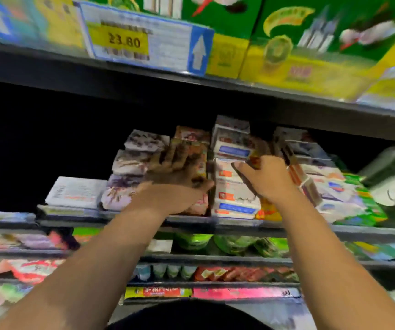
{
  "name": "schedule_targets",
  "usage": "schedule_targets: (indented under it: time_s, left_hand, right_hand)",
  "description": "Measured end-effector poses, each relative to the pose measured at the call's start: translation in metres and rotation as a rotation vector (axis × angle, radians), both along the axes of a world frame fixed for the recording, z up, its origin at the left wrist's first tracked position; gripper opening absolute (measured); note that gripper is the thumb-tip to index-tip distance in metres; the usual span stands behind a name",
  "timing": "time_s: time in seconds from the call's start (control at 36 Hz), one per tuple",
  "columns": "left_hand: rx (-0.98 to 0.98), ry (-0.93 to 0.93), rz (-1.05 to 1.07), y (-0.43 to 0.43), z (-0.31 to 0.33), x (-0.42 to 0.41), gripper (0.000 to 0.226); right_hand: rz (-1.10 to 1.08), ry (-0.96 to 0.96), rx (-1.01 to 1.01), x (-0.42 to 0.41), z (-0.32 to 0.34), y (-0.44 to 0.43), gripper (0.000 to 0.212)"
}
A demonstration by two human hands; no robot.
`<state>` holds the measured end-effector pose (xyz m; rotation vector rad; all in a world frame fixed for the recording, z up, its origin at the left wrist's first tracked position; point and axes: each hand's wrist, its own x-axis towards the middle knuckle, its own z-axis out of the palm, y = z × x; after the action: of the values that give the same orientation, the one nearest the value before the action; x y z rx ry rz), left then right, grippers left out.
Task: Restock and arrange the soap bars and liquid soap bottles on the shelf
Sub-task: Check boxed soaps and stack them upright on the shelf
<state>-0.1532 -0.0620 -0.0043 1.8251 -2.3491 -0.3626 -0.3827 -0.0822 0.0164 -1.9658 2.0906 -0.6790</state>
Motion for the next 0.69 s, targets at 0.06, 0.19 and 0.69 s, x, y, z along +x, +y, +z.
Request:
schedule_targets:
  time_s: [0.06,0.19,0.69]
  left_hand:
    - [-0.078,-0.099,-0.004,-0.006,-0.006,0.002,0.080]
    - [-0.142,-0.146,0.005,-0.003,-0.009,0.001,0.080]
    - [-0.053,-0.211,0.030,-0.005,0.003,-0.005,0.093]
  right_hand:
    - [0.024,0.020,0.025,-0.005,-0.006,-0.007,0.044]
    - [0.160,-0.081,-0.078,-0.014,-0.014,-0.013,0.043]
    - [0.296,-0.413,-0.119,-0.034,-0.013,0.023,0.053]
